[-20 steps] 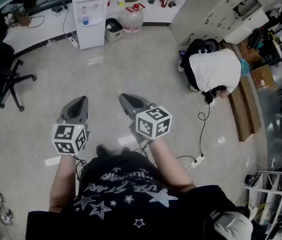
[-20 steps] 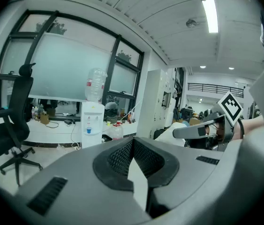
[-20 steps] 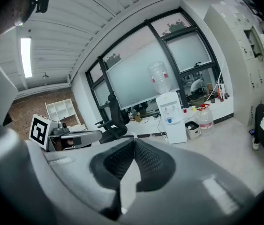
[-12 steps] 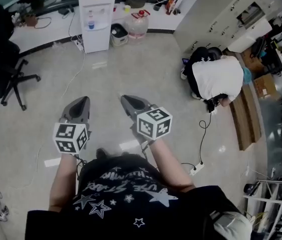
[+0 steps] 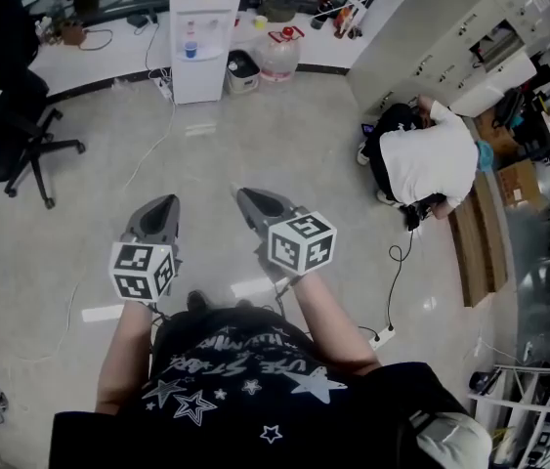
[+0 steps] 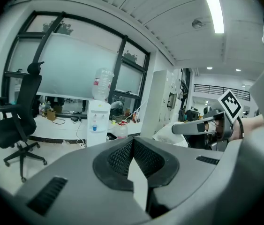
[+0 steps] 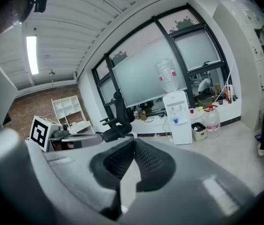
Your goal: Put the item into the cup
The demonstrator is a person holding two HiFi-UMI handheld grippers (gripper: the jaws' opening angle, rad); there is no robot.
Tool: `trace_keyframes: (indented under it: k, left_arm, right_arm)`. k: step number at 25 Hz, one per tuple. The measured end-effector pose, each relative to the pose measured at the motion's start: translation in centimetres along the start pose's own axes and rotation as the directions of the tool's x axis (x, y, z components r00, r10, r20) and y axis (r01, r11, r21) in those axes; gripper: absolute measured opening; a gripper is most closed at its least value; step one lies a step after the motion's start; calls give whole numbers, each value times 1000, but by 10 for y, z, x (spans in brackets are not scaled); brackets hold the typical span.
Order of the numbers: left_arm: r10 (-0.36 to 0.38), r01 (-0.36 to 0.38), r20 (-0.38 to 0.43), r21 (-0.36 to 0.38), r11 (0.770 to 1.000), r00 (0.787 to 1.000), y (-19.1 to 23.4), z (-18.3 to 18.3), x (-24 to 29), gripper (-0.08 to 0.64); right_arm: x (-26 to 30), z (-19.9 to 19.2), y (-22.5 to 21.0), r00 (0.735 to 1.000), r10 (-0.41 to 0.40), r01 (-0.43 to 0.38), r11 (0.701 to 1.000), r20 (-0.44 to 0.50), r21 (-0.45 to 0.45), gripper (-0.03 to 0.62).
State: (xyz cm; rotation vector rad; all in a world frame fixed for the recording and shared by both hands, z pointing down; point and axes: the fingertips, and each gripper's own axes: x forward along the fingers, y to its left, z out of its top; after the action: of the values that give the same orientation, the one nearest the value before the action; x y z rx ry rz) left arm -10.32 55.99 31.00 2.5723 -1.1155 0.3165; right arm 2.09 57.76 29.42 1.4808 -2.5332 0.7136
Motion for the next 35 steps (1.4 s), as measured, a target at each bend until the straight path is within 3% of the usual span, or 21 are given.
trace_keyframes:
  k: [4, 11, 16, 24, 32, 35]
  left_arm:
    - [-2, 2, -13, -8, 1000, 1000, 12, -8, -6, 6]
    - [-30, 30, 5, 31, 999, 1000, 33, -5, -7, 6]
    - [-14, 14, -3, 5, 1000, 1000, 50, -6, -4, 6]
    - [44, -45, -32, -31, 999, 999, 78, -10, 35, 6]
    - [95, -103, -91, -84, 991, 991, 100, -10, 101, 6]
    - [106, -113, -99, -71, 991, 989, 108, 3, 133, 6]
  right_arm:
    - [8, 6, 7, 999, 4, -6, 999, 43, 36, 0]
    - [32, -4, 19, 999, -17, 15, 999, 35, 34, 1]
    - [43, -4, 15, 1000, -16, 16, 999, 14, 43, 0]
    - [81, 7, -24, 1000, 7, -7, 999, 4, 44, 1]
    - [131, 24, -91, 998, 42, -38, 997, -54, 72, 0]
    - [144, 40, -122, 997, 34, -31, 998, -64, 52, 1]
